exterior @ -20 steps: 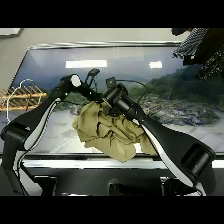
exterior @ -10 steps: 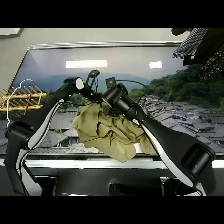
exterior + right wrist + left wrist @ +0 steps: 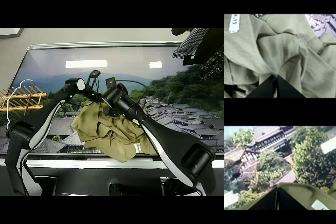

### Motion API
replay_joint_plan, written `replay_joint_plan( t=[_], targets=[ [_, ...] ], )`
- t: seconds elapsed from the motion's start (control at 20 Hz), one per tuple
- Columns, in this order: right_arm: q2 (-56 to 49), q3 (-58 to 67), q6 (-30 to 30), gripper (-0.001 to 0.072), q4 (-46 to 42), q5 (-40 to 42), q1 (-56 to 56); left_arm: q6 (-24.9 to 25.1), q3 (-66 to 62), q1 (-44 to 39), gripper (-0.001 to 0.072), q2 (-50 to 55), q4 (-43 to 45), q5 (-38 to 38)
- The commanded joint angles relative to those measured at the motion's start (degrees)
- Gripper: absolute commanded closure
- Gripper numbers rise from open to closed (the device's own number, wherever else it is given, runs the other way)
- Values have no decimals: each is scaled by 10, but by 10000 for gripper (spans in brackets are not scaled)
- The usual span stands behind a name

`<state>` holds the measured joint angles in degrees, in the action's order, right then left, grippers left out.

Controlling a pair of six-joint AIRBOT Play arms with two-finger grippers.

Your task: Fold the clothes and pants, and hang the long-sleeved shirts on hangers.

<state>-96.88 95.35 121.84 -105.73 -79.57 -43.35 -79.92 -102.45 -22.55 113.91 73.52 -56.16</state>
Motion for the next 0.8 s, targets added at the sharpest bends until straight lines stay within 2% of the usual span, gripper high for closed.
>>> replay_joint_plan(
  t=[0.0,0.2,0.25,0.3,0.35,0.6,0.75],
  targets=[
    [0,0,1,668,-23,-13,0,0,-2,2,675,-9,1,-3],
    [0,0,1,668,-42,-21,0,0,-2,14,672,-20,0,-36],
    [0,0,1,668,-40,-19,0,0,-2,14,618,-19,0,-50],
    [0,0,1,668,-34,-17,0,0,-2,14,436,-18,0,-57],
    [0,0,3,668,-31,-15,0,-1,-2,12,293,-18,0,-56],
    [0,0,5,668,-27,-10,0,-1,-2,-4,292,-12,1,-18],
    [0,0,5,668,-27,-10,0,-37,-2,-8,293,4,33,-19]
  ],
)
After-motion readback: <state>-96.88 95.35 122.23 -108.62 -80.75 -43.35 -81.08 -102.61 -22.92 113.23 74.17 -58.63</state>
